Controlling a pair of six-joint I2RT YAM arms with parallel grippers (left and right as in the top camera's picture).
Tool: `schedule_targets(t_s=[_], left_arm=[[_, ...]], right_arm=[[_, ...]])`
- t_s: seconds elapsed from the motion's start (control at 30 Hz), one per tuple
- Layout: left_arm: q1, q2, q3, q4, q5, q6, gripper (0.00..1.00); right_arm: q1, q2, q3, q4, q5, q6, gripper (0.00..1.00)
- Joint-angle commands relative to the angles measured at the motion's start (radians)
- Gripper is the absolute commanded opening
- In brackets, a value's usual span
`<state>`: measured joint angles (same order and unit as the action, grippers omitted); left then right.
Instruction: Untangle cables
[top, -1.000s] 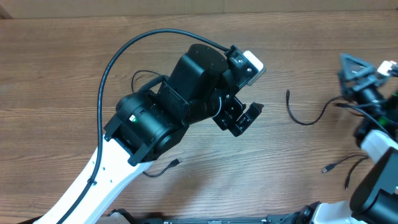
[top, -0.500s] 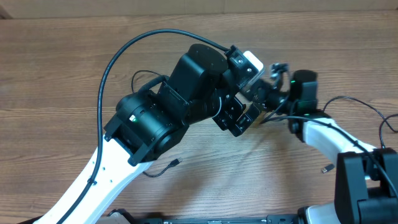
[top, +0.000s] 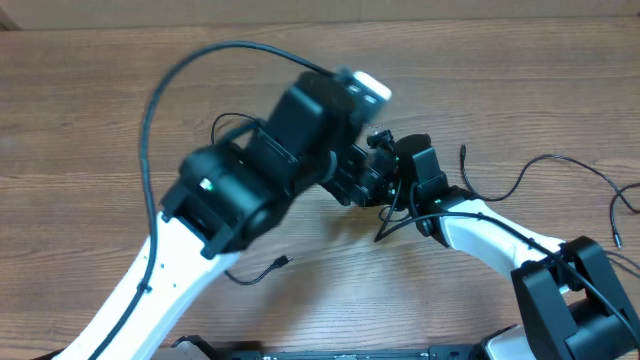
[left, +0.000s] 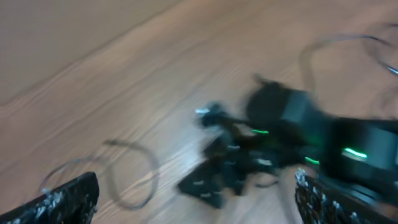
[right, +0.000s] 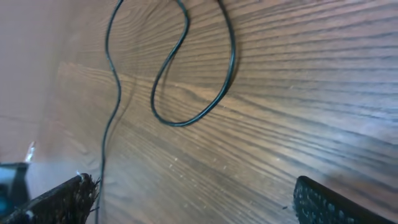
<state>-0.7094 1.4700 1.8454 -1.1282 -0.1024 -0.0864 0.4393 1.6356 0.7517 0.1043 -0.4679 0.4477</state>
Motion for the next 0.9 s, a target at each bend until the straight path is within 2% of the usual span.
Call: schedule_targets(t_s=[0.0, 0.13, 0.33, 0.7, 0.87], left_arm=[[0.135, -0.011, 0.008, -0.043, -0.103, -0.111, 0.99], [0.286, -0.007, 0.008, -0.102, -0.099, -0.124, 0.99], [0.43, 0.035, 0.008, -0.177, -0.034, -0.124, 1.0], [0.475, 0.306, 0.008, -0.179, -0.079, -0.125, 1.0], [0.476, 0.46, 0.008, -0.233, -0.151, -0.197, 1.0]], right_arm=[[0.005, -0.014, 0.001, 0.005, 0.07, -0.011, 1.0], [0.005, -0.014, 0.001, 0.001, 0.143, -0.011, 1.0], [0.005, -0.014, 0.001, -0.001, 0.223, -0.011, 1.0], [0.005, -0.005, 0.001, -0.051, 0.392, -0.012, 1.0], [0.004, -0.005, 0.001, -0.095, 0.452, -0.011, 1.0]])
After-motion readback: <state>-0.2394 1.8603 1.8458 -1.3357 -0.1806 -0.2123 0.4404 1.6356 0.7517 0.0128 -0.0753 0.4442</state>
